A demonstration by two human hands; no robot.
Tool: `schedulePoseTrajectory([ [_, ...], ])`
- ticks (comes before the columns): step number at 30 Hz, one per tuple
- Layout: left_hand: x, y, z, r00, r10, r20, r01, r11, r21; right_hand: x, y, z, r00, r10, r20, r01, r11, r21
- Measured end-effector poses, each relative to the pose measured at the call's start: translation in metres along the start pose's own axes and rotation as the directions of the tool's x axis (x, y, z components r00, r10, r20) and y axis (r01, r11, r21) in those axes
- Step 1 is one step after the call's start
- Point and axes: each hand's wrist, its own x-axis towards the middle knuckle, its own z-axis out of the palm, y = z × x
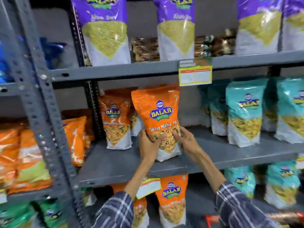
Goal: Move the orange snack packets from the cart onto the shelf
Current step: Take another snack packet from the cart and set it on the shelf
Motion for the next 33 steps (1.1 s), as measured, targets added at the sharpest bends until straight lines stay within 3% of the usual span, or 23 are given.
schedulePoseTrajectory([
  [10,0.038,-0.035,0.006,0.994,-0.032,-0.101,0.037,0.998,0.049,0.06,0.042,0.019,0.995,0.095,-0.011,-0.094,0.993,0.077],
  [15,0.036,-0.036,0.005,0.995,0.025,-0.095,-0.02,0.998,0.056,0.057,0.043,0.015,0.994,0.103,-0.03,-0.103,0.995,-0.006],
  [19,0.002,-0.035,0.011,0.979,0.072,-0.19,-0.054,0.994,0.098,0.018,0.032,0.003,0.985,0.032,-0.171,-0.06,0.985,-0.16],
  [21,-0.024,-0.036,0.016,0.953,0.134,-0.272,-0.107,0.988,0.112,-0.01,0.027,-0.011,0.976,-0.046,-0.213,0.009,0.986,-0.169],
  [23,-0.063,-0.036,0.027,0.944,0.195,-0.266,-0.179,0.98,0.085,-0.05,0.028,-0.032,0.947,-0.132,-0.293,0.089,0.984,-0.156],
  [25,-0.105,-0.033,0.039,0.954,0.21,-0.213,-0.209,0.978,0.026,-0.094,0.033,-0.048,0.885,-0.2,-0.42,0.148,0.977,-0.155],
  [27,-0.153,-0.039,0.062,0.976,0.195,-0.097,-0.198,0.98,-0.025,-0.15,0.051,-0.069,0.806,-0.179,-0.563,0.09,0.979,-0.182],
  [30,-0.219,-0.068,0.101,0.979,0.024,0.2,-0.003,0.995,-0.103,-0.238,0.094,-0.099,0.699,-0.07,-0.711,-0.101,0.975,-0.196],
  [32,-0.267,-0.089,0.135,0.884,-0.128,0.45,0.185,0.979,-0.083,-0.306,0.13,-0.129,0.583,0.021,-0.812,-0.267,0.949,-0.168],
  [33,-0.289,-0.1,0.15,0.799,-0.221,0.56,0.304,0.951,-0.058,-0.34,0.147,-0.143,0.507,0.074,-0.859,-0.338,0.934,-0.119],
])
